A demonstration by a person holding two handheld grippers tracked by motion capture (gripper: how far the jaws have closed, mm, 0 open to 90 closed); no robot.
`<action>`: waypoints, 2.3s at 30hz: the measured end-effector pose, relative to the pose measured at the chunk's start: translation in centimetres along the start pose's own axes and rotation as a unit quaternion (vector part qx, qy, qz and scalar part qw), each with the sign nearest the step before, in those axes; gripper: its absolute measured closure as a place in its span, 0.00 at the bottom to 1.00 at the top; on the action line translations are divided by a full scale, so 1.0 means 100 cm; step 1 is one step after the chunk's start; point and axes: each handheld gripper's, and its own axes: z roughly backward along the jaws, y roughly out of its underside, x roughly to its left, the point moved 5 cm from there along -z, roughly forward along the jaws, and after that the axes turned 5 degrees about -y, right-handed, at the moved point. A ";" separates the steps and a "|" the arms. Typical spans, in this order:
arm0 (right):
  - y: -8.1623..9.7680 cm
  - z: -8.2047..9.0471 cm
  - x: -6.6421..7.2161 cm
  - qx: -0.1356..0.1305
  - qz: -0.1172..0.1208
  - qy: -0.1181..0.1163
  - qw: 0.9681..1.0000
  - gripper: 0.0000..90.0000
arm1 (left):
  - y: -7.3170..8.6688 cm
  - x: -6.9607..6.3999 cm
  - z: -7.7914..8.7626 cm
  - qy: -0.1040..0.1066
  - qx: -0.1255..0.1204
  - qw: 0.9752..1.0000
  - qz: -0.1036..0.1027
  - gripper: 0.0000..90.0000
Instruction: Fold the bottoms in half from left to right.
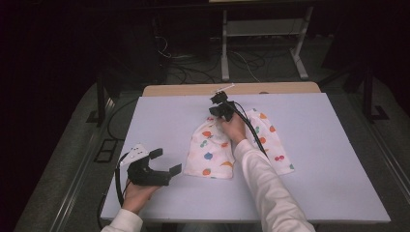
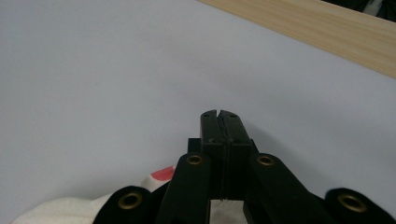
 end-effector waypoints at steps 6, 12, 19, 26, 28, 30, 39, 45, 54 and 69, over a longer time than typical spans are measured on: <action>0.001 0.001 0.002 0.001 0.001 0.005 1.000 0.99 | -0.005 0.005 -0.001 -0.010 0.035 0.999 -0.017 0.00; -0.001 0.006 0.003 -0.010 0.004 0.009 1.000 0.99 | -0.010 0.009 -0.005 -0.011 0.051 0.999 -0.013 0.00; -0.002 0.009 0.000 -0.018 -0.003 0.006 1.000 0.99 | -0.014 0.015 -0.016 -0.007 0.079 0.997 0.002 0.00; 0.001 0.010 0.001 -0.028 -0.006 0.000 1.000 0.99 | -0.009 0.022 -0.030 0.000 0.103 0.995 0.016 0.00; 0.003 0.011 0.001 -0.030 -0.007 -0.001 1.000 0.99 | -0.007 0.022 -0.035 0.002 0.113 0.993 0.019 0.00; 0.003 0.011 0.001 -0.035 -0.007 -0.002 0.999 0.99 | -0.005 0.023 -0.039 0.001 0.121 0.992 0.020 0.00; 0.005 0.013 0.000 -0.052 -0.009 -0.005 0.999 0.99 | 0.001 0.024 -0.049 0.017 0.142 0.989 0.031 0.06; 0.007 0.014 0.000 -0.052 -0.009 -0.007 0.999 0.99 | 0.004 0.019 -0.052 0.023 0.153 0.988 0.025 0.06; 0.008 0.014 0.001 -0.055 -0.006 -0.009 0.998 0.99 | 0.012 0.014 -0.059 0.025 0.185 0.982 0.011 0.09; 0.009 0.014 0.001 -0.054 -0.006 -0.007 0.998 0.99 | 0.028 0.014 -0.058 0.046 0.210 0.976 0.027 0.32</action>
